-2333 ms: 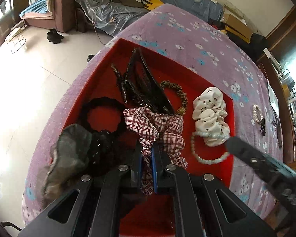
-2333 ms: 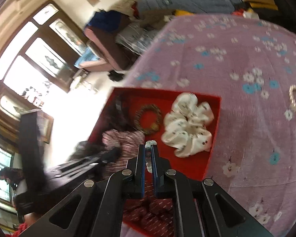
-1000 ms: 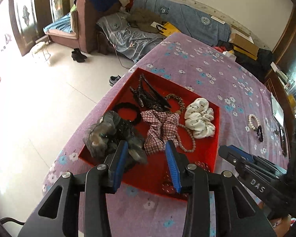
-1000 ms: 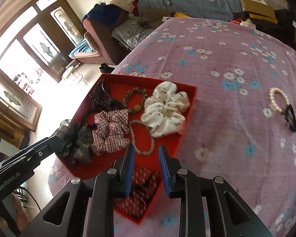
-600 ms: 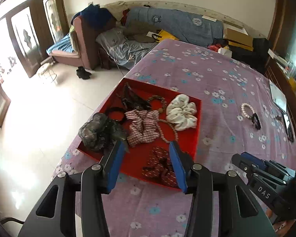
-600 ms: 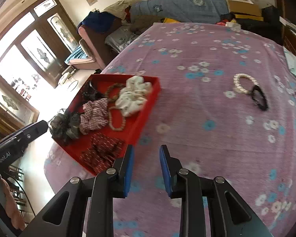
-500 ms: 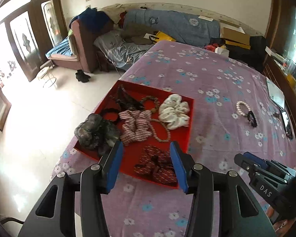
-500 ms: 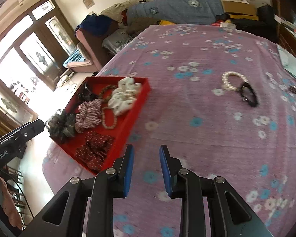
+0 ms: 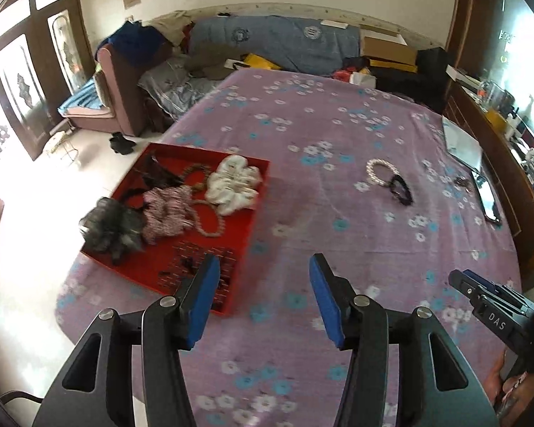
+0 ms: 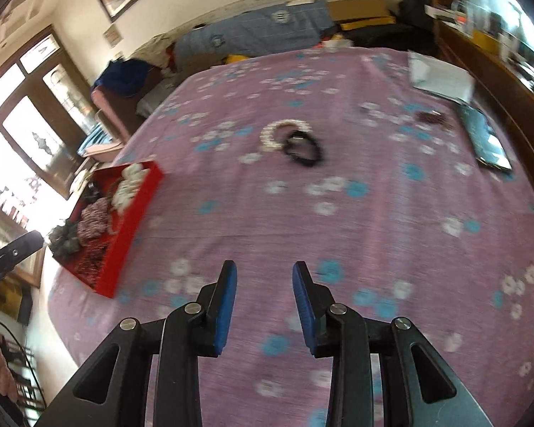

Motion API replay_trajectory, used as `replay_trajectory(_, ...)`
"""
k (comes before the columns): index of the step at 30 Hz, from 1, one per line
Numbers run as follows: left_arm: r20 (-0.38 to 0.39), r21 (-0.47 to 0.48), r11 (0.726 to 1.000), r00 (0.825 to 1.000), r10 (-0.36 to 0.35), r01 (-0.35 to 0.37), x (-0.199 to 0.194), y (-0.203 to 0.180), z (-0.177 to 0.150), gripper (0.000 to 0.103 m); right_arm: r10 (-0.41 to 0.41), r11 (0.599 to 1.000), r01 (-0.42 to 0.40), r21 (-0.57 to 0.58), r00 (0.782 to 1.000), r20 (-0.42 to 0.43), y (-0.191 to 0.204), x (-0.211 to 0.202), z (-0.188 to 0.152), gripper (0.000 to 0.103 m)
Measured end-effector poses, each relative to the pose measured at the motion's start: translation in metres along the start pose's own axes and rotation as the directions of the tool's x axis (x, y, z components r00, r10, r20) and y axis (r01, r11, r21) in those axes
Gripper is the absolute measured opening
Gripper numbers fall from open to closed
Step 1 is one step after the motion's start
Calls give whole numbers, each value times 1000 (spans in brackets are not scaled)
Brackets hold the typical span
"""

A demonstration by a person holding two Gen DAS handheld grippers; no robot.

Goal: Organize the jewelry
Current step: 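Move both open tools to the pearl bracelet and black beaded bracelet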

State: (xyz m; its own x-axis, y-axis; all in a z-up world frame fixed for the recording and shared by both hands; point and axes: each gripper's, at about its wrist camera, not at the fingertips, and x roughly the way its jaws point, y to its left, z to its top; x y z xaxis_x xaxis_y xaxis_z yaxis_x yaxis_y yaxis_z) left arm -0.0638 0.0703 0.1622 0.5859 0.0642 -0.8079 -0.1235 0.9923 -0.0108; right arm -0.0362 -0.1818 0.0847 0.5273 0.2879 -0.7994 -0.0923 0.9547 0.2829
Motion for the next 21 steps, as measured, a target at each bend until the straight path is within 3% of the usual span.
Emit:
replay_trajectory(6,-34,20,999,999,-39,40,11,-30,-4,52,-41,997,42,64,999,-10,-47,-6,-6,35)
replay_trajectory(13,-59,60,997,997,-54,57,30,-52,12,52,-52,996,54,69,998,-30,-70,3,-4,35)
replay_trajectory(21,-119,68,991,987,-111,119,104,-72,60,52,-42,997,44,71,999,-20,-68,38,34,35)
